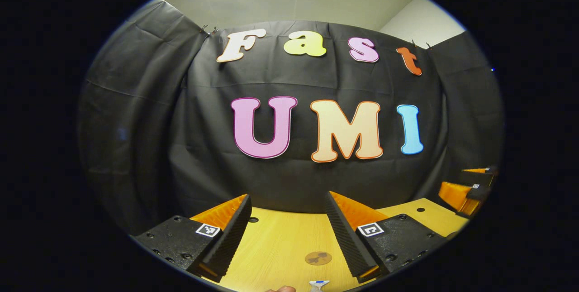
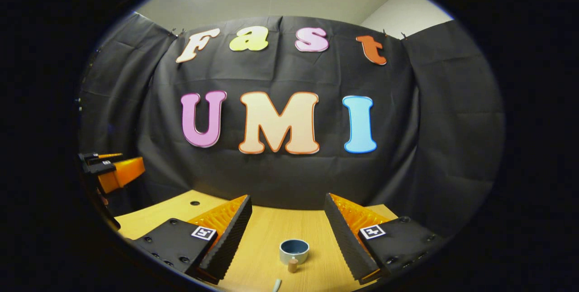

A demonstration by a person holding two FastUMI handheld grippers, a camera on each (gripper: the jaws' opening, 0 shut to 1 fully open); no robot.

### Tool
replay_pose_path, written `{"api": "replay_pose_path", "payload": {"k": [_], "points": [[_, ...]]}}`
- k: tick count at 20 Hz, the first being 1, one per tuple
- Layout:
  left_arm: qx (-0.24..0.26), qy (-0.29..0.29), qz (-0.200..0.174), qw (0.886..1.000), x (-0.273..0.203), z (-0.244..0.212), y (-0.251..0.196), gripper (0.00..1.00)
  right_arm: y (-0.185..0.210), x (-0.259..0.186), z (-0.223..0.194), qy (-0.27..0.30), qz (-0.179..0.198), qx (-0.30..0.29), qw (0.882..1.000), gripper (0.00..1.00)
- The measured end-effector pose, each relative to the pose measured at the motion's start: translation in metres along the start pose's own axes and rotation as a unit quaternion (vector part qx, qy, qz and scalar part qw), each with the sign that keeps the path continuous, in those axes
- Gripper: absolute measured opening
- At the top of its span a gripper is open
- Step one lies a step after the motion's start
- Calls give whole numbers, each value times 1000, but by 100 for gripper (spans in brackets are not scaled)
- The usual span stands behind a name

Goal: Put the toothbrush and toothpaste on the desktop into the cup, then pick up the cup and place it on the coaster on the desktop.

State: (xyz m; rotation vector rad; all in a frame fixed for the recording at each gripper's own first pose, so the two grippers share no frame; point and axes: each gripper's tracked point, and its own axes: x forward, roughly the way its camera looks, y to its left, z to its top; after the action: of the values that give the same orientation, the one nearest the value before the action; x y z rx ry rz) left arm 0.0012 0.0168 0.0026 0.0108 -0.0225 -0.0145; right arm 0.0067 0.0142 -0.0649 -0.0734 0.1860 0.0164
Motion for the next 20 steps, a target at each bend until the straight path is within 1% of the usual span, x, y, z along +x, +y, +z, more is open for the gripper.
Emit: {"api": "replay_pose_path", "payload": {"k": [2,4,5,7,8,9,10,13,16,18,20], "points": [[-4,1,0,1000,-1,-1,1,94,-2,5,-23,35,1,-1,999,99],[-10,5,3,1000,-2,-3,4,94,-9,12,-50,73,-9,-18,997,99],[-12,10,6,1000,-1,-7,7,94,-8,13,-64,94,-7,-26,995,99],[-17,16,11,1000,-2,-12,10,93,-5,16,-88,132,4,-34,991,100],[-19,17,13,1000,-3,-13,12,94,-2,17,-99,149,10,-34,988,97],[-19,19,15,1000,-3,-14,14,94,1,17,-110,166,17,-34,985,100],[-19,19,18,999,-3,-15,16,94,4,19,-120,186,23,-35,982,100],[-21,21,24,999,-4,-17,20,94,14,16,-156,246,41,-40,968,100],[-23,33,32,999,-4,-25,25,94,14,13,-186,296,50,-52,952,100],[-25,39,38,998,-5,-29,30,94,15,8,-215,344,54,-58,936,100],[-26,42,42,998,-6,-31,34,94,16,0,-240,396,56,-55,915,100]]}}
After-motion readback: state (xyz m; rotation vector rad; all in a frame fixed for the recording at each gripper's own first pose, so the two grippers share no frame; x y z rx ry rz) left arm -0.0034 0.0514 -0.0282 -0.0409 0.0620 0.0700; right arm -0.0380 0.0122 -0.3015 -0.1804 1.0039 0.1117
